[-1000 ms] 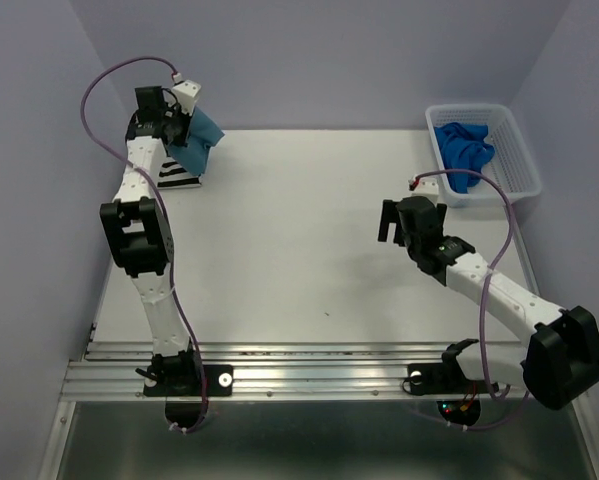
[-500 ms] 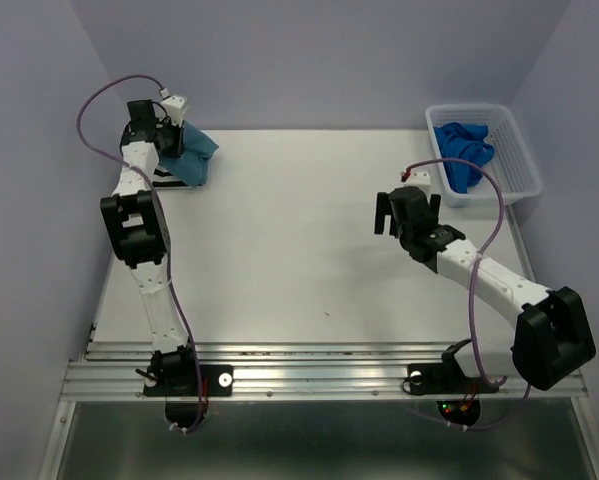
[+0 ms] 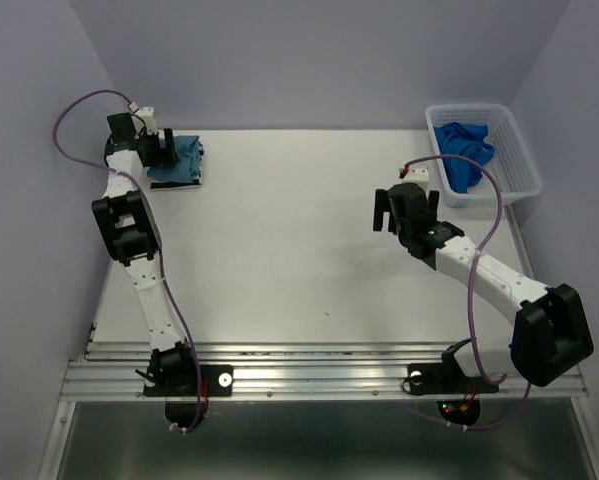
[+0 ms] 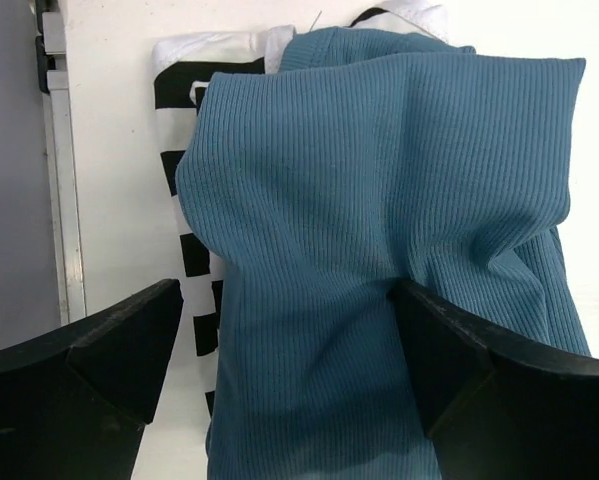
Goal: Fold and stack the tank tops
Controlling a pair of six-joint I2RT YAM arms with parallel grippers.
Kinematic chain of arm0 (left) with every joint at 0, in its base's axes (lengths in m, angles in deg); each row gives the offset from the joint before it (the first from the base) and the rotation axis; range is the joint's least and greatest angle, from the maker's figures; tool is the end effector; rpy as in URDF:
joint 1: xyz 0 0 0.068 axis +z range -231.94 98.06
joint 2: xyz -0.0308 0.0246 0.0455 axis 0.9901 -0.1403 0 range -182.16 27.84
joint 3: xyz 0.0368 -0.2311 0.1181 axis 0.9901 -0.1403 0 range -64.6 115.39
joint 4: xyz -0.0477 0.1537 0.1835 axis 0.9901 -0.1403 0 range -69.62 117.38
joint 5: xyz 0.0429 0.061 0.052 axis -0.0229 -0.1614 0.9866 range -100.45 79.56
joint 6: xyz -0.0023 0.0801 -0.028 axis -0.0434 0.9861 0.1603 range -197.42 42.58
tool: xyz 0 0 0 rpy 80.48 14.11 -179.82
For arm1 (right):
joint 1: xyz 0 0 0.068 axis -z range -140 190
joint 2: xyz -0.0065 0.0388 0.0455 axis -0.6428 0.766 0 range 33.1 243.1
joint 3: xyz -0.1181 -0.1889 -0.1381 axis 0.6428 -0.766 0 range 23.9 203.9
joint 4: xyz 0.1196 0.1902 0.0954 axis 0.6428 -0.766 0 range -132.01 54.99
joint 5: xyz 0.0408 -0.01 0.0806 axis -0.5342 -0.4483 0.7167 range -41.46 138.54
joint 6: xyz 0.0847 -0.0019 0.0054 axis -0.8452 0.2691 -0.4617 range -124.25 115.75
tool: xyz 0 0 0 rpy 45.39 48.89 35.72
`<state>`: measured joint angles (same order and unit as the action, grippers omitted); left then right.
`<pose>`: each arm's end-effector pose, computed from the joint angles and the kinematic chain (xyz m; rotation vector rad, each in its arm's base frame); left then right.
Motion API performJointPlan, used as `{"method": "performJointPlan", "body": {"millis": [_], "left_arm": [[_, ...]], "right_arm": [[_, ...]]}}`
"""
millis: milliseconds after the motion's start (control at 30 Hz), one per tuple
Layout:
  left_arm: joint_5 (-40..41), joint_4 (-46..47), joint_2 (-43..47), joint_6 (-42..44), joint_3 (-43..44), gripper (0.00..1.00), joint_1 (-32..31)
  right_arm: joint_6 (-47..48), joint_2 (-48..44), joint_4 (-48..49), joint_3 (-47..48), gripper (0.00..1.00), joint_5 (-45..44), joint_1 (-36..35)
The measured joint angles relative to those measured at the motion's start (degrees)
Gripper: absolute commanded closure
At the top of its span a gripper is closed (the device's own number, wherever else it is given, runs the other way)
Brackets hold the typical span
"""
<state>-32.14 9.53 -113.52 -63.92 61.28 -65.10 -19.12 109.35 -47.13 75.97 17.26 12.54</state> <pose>0.5550 0.1391 0.1900 0.1554 2.1022 -0.0918 0.2858 0.1049 0.2396 0.0651 2.1043 -0.1631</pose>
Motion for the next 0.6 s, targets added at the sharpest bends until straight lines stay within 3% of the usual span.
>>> {"method": "performJointPlan", "body": {"millis": [333, 433, 600], "left_arm": [[-0.8, -0.5, 2.9, -5.0, 0.2, 0.01, 0.1], [-0.8, -0.3, 7.4, -8.3, -0.4, 0.01, 0.2], [-0.4, 3.9, 22.1, -15.6, -10.7, 0.01, 0.5]], "right_arm": [[-0.1, -0.2, -0.5, 0.2, 0.00, 0.1, 0.0], [-0.3, -0.2, -1.4, 1.7, 0.00, 0.1, 0.1], [-0.5, 0.2, -1.5, 7.8, 0.00, 5.5, 5.2]]}}
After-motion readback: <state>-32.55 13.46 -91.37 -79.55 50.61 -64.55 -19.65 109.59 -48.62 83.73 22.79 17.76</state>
